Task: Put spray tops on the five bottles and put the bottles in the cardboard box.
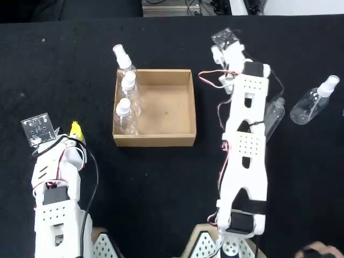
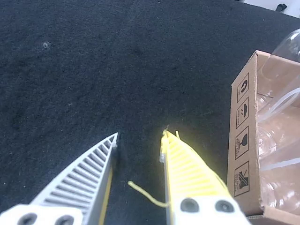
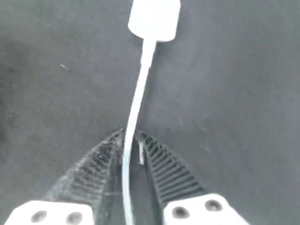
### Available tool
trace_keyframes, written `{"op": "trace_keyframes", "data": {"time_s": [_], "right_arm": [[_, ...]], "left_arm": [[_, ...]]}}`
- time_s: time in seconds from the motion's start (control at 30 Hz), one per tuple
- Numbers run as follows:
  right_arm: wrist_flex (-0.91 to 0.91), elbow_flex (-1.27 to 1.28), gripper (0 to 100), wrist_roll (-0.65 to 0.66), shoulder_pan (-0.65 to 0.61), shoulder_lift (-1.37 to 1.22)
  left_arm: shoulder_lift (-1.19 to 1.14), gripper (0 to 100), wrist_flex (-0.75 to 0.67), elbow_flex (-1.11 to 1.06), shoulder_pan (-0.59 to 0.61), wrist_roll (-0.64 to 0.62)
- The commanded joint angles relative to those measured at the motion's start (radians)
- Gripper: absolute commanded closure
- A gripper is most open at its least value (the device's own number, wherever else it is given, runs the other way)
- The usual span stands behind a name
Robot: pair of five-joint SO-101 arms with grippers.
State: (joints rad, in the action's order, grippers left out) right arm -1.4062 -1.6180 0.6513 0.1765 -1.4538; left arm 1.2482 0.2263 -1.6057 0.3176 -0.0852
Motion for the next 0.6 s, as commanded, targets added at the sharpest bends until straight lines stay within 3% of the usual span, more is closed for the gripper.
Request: {"op": "trace_keyframes", "data": {"time_s": [0.0, 0.13, 0.33, 0.43, 0.57], "right_arm": [[-0.083, -0.051, 98.8, -0.049, 0.104, 0.038], [-0.212, -0.05, 98.8, -0.1, 0.15, 0.085], [-0.264, -0.05, 98.7, -0.198, 0.204, 0.173], [-0.285, -0.048, 97.1, -0.232, 0.155, 0.22], [-0.199, -0.051, 84.4, -0.232, 0.052, 0.262]], "left_arm": [[0.017, 87, -0.025, 0.013, 0.01, 0.009], [0.017, 87, -0.025, 0.015, 0.008, 0.009], [0.017, 87, -0.025, 0.016, 0.007, 0.009], [0.017, 87, -0.025, 0.016, 0.004, 0.009], [0.017, 87, -0.025, 0.013, 0.007, 0.009]]}}
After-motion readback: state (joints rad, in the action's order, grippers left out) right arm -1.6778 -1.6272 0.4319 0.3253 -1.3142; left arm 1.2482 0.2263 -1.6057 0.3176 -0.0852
